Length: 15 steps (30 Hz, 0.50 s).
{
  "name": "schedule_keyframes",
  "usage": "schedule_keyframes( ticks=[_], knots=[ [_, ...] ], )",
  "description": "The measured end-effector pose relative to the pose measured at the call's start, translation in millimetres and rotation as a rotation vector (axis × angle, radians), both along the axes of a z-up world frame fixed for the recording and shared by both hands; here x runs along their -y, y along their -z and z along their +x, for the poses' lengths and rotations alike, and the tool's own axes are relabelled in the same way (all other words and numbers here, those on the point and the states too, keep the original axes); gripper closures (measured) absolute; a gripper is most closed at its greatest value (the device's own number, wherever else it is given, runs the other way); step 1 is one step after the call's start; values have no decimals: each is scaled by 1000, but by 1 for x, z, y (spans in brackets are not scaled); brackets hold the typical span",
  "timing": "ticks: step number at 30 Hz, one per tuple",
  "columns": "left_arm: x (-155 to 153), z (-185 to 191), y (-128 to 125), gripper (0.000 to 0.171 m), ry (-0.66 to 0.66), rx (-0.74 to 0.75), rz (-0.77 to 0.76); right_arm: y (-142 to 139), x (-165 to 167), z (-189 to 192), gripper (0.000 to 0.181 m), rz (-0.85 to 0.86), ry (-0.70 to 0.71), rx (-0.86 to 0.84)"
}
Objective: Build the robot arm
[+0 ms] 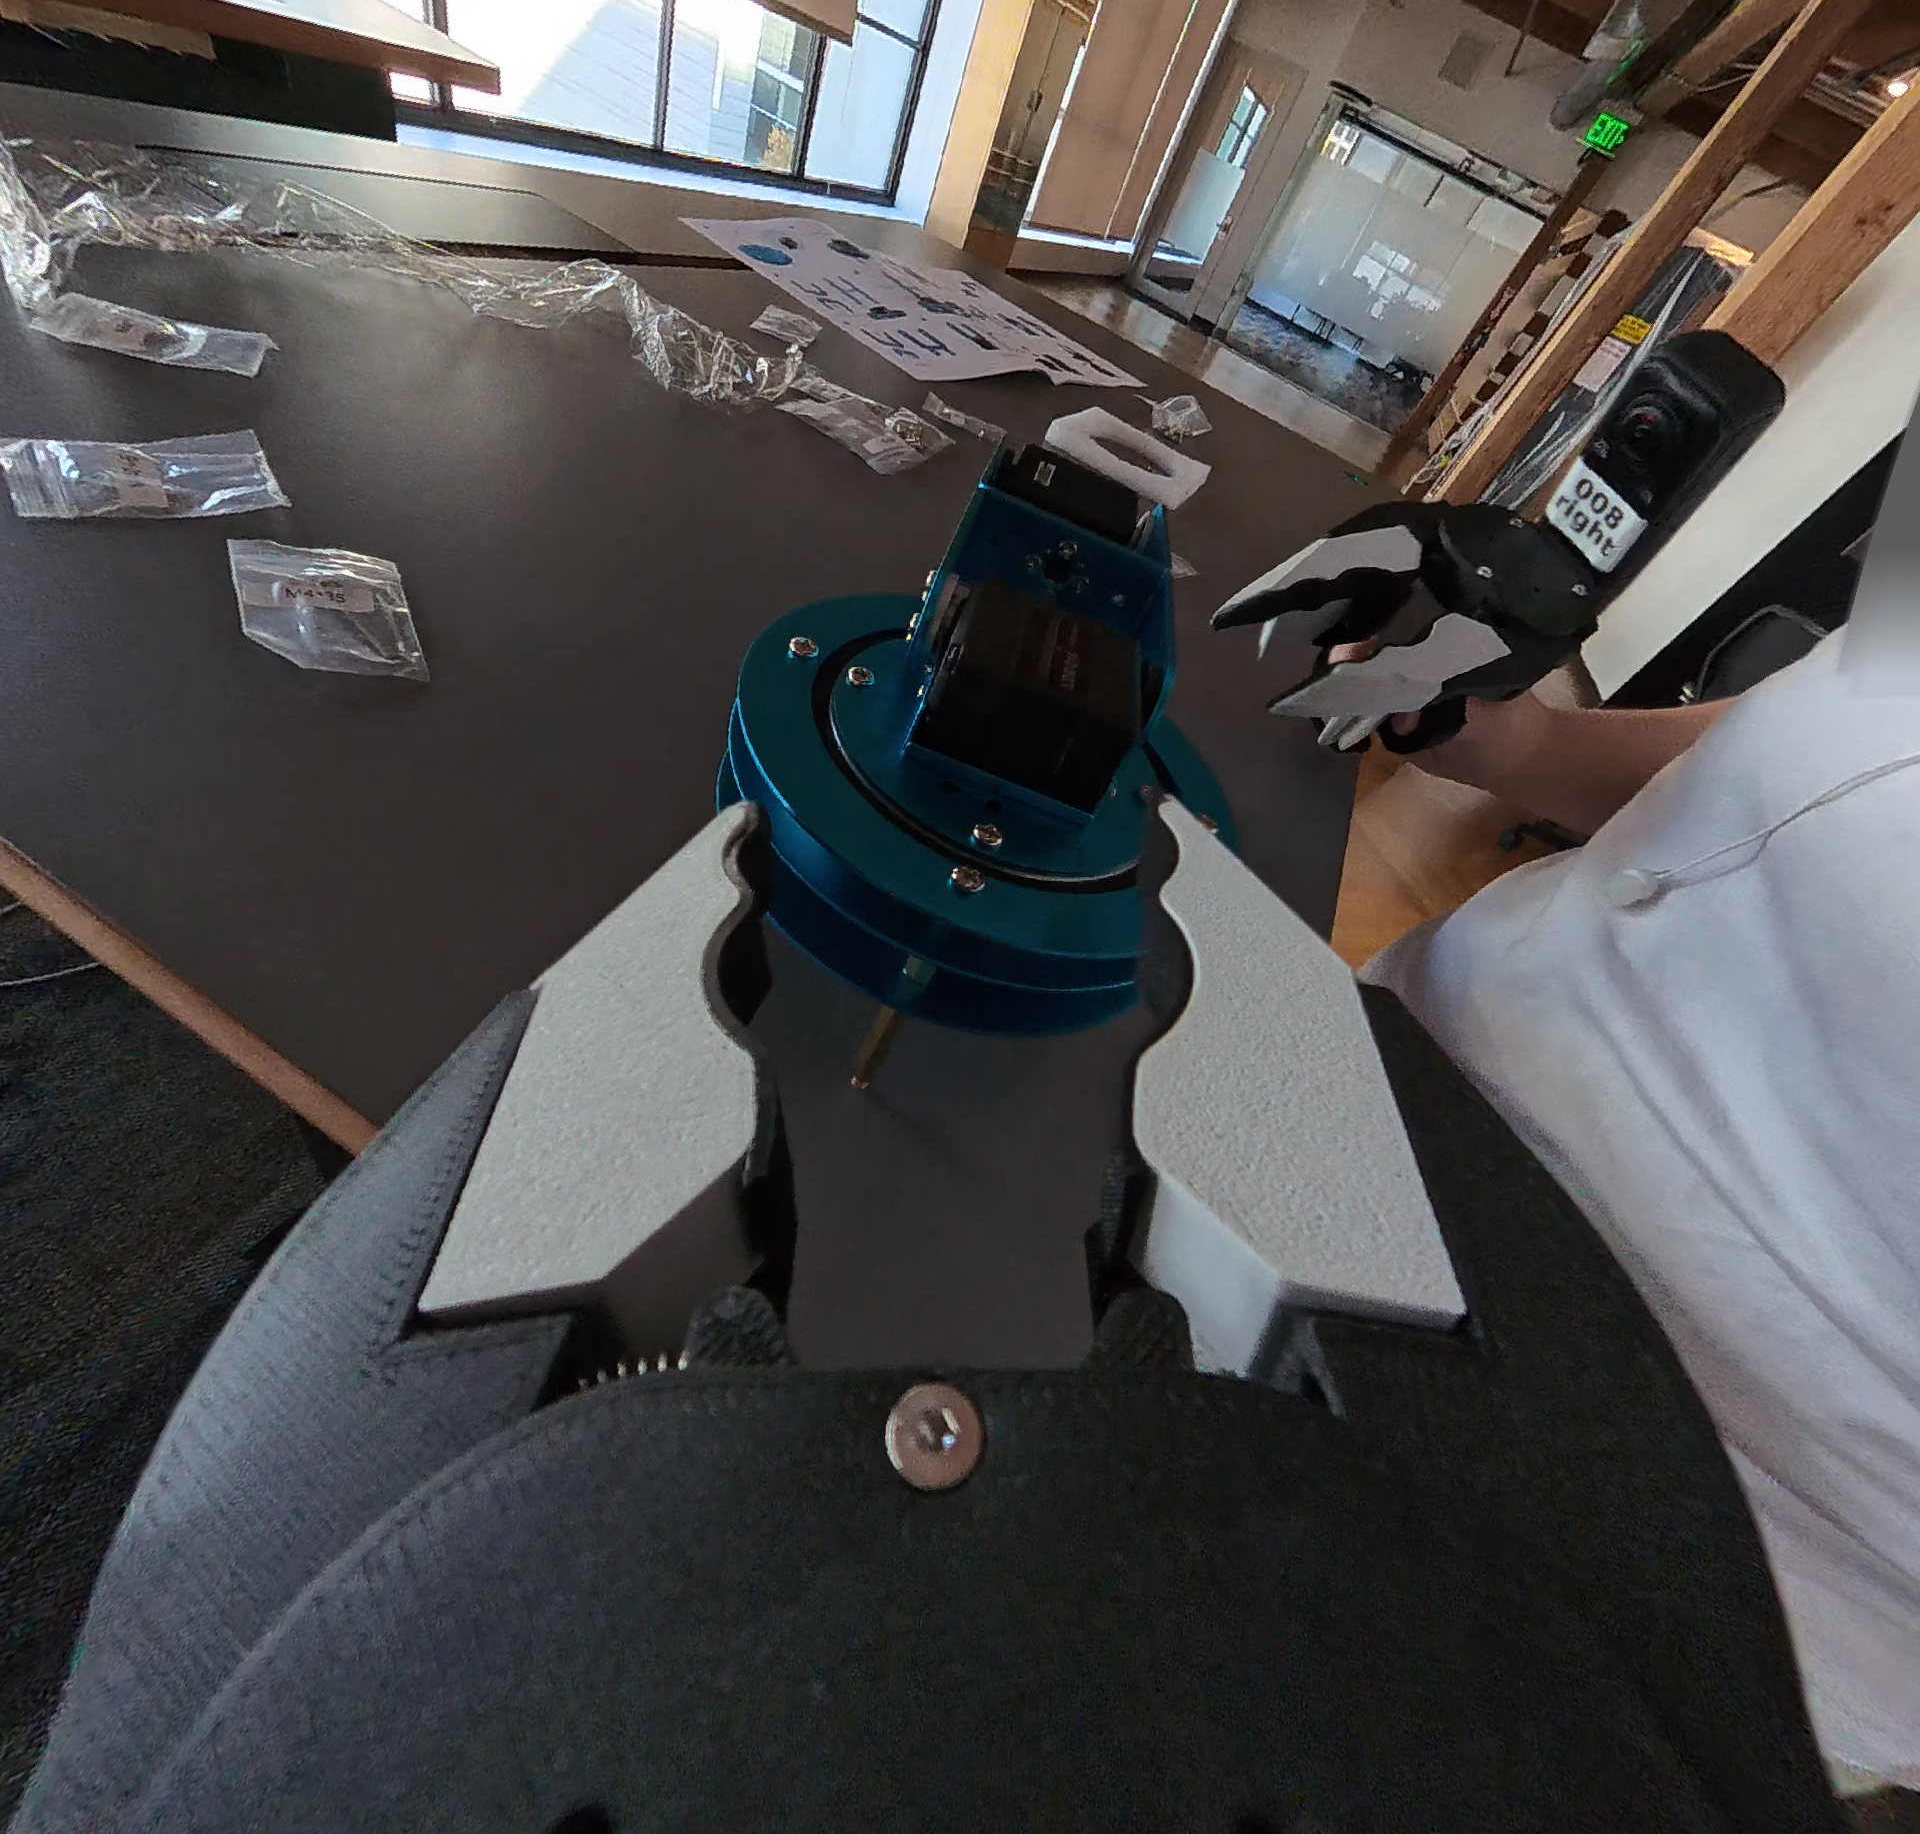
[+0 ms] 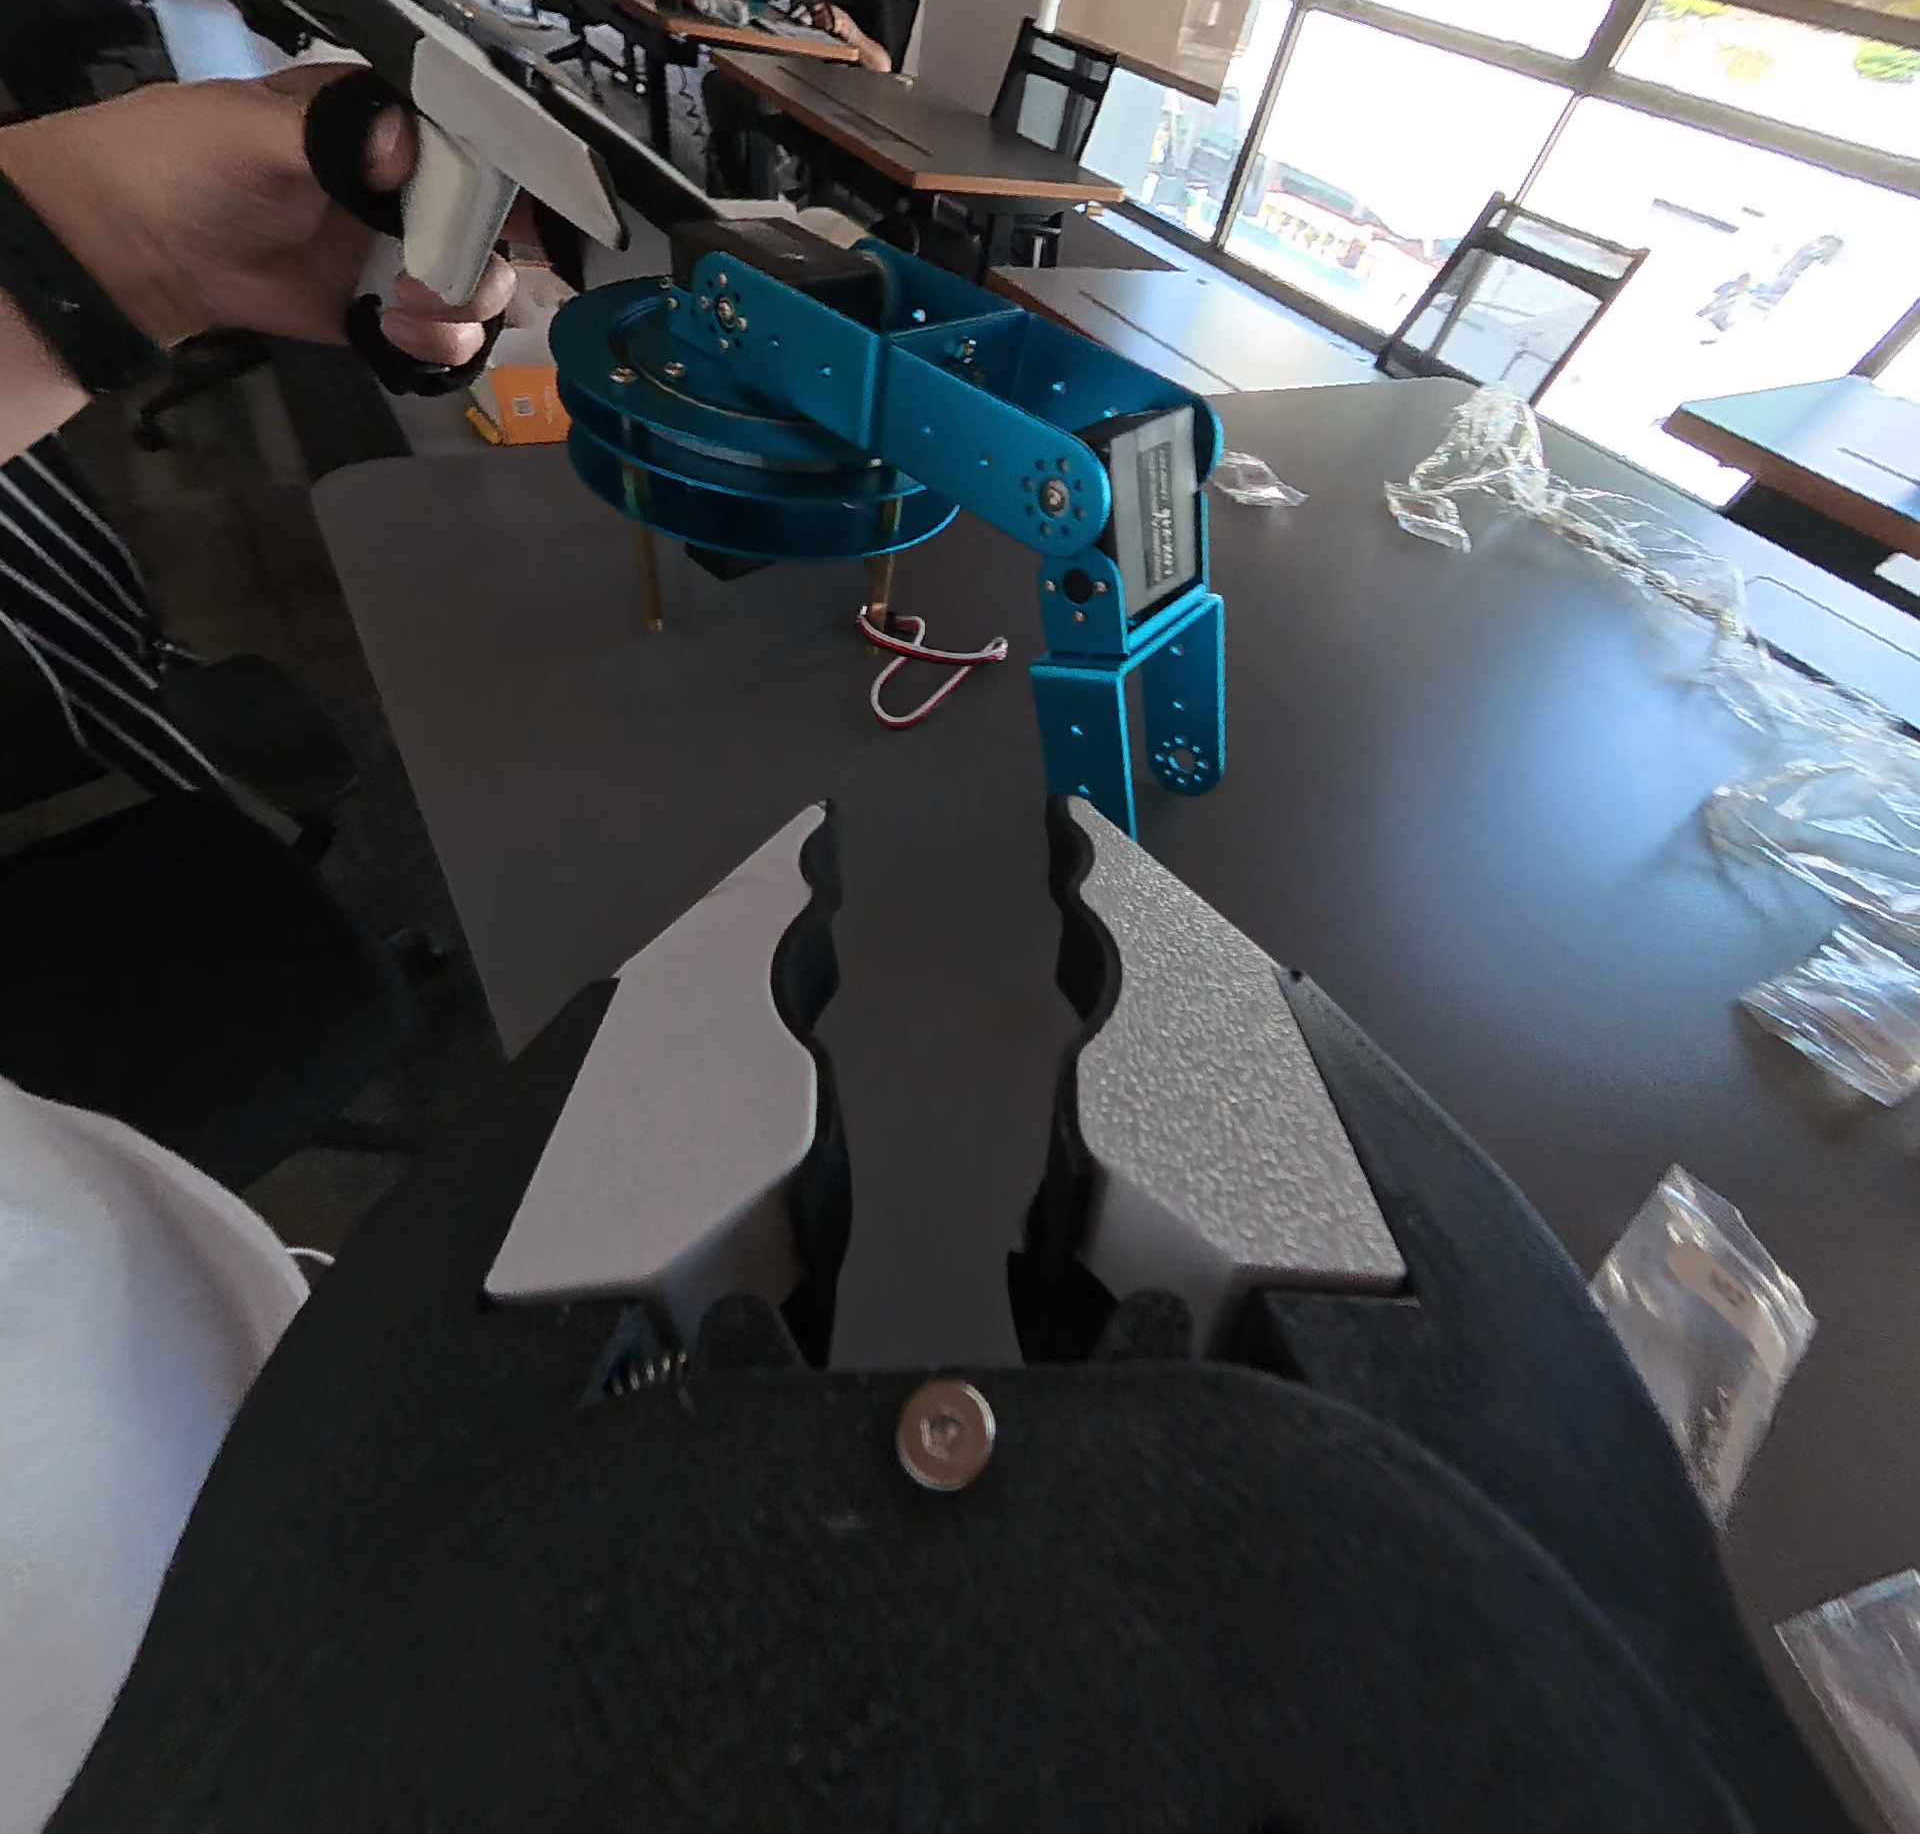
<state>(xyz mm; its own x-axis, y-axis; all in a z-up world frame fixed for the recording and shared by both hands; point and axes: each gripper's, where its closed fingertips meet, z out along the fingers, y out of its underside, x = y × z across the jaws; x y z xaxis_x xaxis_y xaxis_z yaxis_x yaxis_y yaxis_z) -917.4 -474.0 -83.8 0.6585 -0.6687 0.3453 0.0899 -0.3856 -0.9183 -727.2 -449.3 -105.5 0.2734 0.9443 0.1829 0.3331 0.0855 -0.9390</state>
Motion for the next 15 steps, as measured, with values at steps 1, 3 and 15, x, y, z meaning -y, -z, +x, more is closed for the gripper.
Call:
schedule_keyframes(
  ticks=[1, 3, 15],
  knots=[
    [-1, -1, 0, 101, -9, -8, 12, 0, -1, 4, 142, 5, 15, -9],
    [-3, -2, -4, 101, -18, -12, 34, -4, -5, 13, 143, 30, 41, -31],
    [-3, 11, -24, 110, -33, -101, 155, -11, -40, 49, 142, 212, 189, -24]
  ],
)
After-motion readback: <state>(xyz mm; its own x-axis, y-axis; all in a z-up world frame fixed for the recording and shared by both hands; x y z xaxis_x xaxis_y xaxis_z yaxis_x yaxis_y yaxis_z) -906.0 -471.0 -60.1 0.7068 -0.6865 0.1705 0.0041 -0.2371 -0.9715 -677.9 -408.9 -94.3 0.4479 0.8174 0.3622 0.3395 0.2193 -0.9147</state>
